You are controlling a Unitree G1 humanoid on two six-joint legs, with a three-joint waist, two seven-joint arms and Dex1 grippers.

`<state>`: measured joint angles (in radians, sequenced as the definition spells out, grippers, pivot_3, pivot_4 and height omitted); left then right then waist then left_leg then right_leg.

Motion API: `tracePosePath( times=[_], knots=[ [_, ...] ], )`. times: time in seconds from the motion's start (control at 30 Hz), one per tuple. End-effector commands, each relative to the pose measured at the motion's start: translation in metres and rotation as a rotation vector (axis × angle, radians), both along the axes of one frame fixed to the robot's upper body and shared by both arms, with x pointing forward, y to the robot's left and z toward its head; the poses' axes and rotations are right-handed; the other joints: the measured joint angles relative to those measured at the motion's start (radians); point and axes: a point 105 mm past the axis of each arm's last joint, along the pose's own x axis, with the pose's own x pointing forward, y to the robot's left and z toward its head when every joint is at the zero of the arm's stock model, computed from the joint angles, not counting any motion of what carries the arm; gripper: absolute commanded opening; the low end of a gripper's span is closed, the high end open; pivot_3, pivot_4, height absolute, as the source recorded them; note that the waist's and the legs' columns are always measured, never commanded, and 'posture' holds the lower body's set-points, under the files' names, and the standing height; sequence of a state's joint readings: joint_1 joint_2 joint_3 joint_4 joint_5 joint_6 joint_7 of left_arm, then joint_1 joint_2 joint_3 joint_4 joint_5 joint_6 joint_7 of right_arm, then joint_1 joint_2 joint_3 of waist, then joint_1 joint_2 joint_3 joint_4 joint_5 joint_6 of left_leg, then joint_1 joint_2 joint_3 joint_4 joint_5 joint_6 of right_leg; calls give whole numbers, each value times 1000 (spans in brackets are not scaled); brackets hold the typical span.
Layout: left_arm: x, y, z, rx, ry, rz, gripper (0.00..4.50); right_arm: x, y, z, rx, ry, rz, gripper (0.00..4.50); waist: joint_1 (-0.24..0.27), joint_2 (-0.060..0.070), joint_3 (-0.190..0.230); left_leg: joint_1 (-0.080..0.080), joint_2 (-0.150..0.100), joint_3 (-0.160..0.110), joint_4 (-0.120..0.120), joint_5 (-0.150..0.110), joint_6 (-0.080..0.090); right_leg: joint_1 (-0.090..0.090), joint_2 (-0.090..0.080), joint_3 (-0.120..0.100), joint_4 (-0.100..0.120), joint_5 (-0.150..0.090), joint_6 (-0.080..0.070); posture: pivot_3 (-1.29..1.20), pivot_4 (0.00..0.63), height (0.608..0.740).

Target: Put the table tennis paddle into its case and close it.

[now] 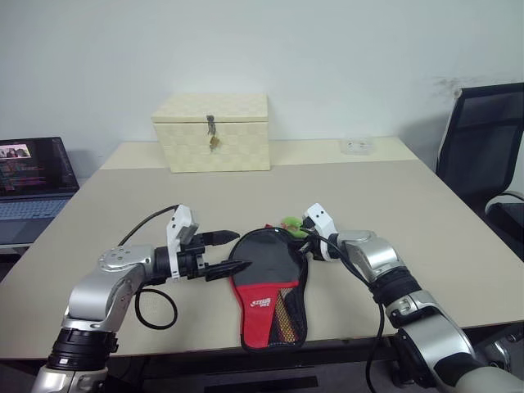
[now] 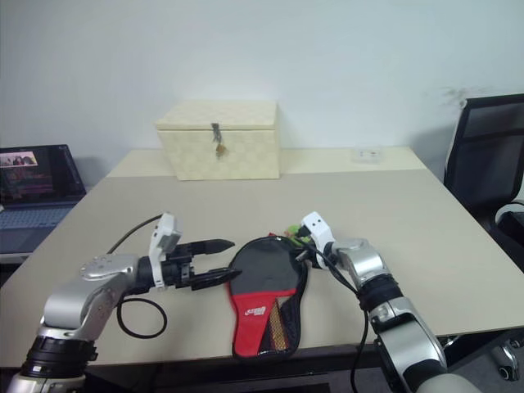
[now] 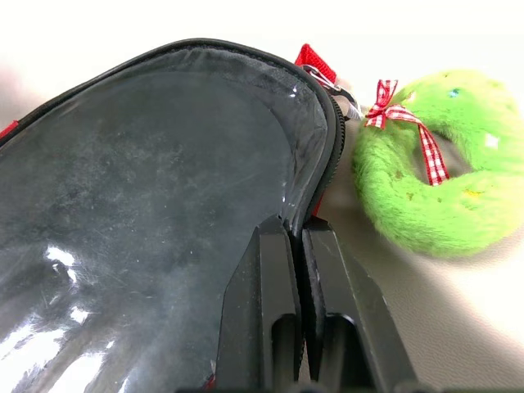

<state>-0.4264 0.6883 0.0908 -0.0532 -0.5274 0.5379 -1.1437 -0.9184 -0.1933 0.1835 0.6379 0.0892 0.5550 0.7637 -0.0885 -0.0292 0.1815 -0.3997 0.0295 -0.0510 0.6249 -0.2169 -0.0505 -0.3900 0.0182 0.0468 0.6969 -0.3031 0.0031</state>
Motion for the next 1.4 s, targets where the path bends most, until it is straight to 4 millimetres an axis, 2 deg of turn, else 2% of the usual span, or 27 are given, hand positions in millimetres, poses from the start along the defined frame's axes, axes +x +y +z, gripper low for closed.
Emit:
tracePosePath(
  times=[0.03,0.13,0.27,0.5,0.6,0.7,0.83,1.0,1.1,1.4],
  knots=[
    [0,-6,13,-11,-61,-21,4500,1,9,9,4,-25,17,51,0,0,0,0,0,0,0,0,0,0,0,0,0,0,0,0,150,740],
    [2,-9,12,-12,-63,-22,4500,8,1,10,-5,-41,-42,680,0,0,0,0,0,0,0,0,0,0,0,0,0,0,0,0,150,740],
    [4,-9,11,-11,-64,-21,4500,6,-11,11,-2,-34,-65,2057,3,0,0,0,0,0,0,0,0,0,0,0,0,0,0,0,150,740],
    [7,-15,6,2,-64,-49,4500,-20,-23,21,48,8,-4,4472,14,1,3,-2,0,-1,0,0,0,0,-3,-1,-1,0,0,0,150,740],
    [14,-18,0,24,-64,-57,4500,-37,-32,30,66,12,45,4472,20,3,4,-2,-1,-1,0,0,0,0,-3,-1,-1,0,0,0,150,740],
    [33,-24,-10,68,-75,-49,4500,-51,-50,44,49,-46,75,4472,33,5,6,-2,-2,-1,1,0,0,0,-2,-3,-1,-1,1,0,150,740],
    [51,-35,-20,89,-76,-65,4500,-38,-71,56,-80,-219,5,4472,39,4,6,-2,-4,-1,2,0,0,0,-1,-4,-2,-1,2,0,150,740],
    [65,-43,-36,124,-48,-94,4500,-15,-80,64,-209,-392,-52,4472,31,4,7,-2,-4,1,1,0,0,-1,-1,-4,-2,-1,2,0,150,740],
    [68,-45,-49,159,-23,-110,4500,-1,-75,59,-321,-503,-43,4472,31,4,7,-2,-4,1,1,0,0,-1,0,-4,-2,-1,2,0,150,740],
    [64,-42,-57,153,-6,-128,4500,19,-44,37,-421,-619,33,4472,32,4,8,-3,-4,1,1,0,0,-2,-1,-4,-1,2,-3,0,150,740]
  ],
)
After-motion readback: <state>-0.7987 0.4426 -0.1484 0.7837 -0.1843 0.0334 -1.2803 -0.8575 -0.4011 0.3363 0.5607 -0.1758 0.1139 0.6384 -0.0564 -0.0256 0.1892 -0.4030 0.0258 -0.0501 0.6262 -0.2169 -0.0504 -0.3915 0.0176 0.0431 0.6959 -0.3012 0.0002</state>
